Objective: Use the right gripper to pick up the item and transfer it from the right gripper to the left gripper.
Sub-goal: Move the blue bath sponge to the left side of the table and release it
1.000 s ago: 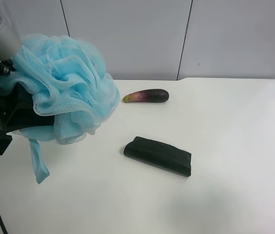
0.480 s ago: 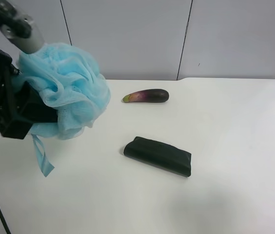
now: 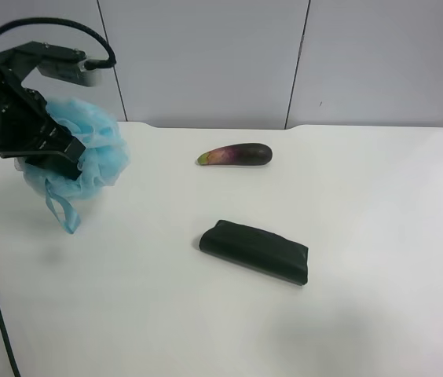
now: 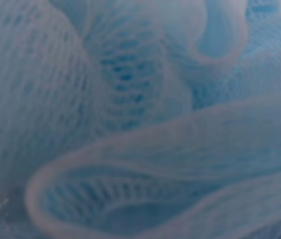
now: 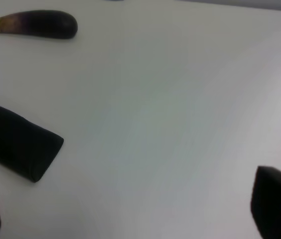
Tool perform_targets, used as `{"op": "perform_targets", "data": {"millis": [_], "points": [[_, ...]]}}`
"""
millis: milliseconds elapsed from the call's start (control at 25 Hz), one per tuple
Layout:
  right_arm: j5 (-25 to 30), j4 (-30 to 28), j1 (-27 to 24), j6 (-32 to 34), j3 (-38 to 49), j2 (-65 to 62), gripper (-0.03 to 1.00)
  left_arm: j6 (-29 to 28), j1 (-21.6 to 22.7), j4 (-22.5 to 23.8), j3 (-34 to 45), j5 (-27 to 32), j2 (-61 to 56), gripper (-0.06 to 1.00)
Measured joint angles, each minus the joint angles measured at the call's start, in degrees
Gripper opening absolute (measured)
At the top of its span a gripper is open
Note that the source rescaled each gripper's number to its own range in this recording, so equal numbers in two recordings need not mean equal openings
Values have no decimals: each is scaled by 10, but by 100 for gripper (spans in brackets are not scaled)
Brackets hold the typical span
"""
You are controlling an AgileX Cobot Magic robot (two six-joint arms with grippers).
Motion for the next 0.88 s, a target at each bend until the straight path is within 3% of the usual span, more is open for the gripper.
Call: {"op": "perform_targets", "data": {"millis": [200, 640, 680, 760, 840, 880], "points": [[0, 0, 0, 0, 0, 0, 100, 2, 36, 3, -5, -15, 88, 1], [0, 0, 0, 0, 0, 0, 100, 4, 38, 20, -5, -137, 153, 0], [0, 0, 0, 0, 0, 0, 100, 4, 38, 18, -5, -139, 153, 3], [0, 0, 0, 0, 0, 0, 100, 4, 38, 13, -5, -138, 154, 31], [0, 0, 0, 0, 0, 0, 100, 2, 38, 5, -5, -128, 154, 72], [0, 0, 0, 0, 0, 0, 100, 2, 38, 5, -5, -120, 154, 84]]}}
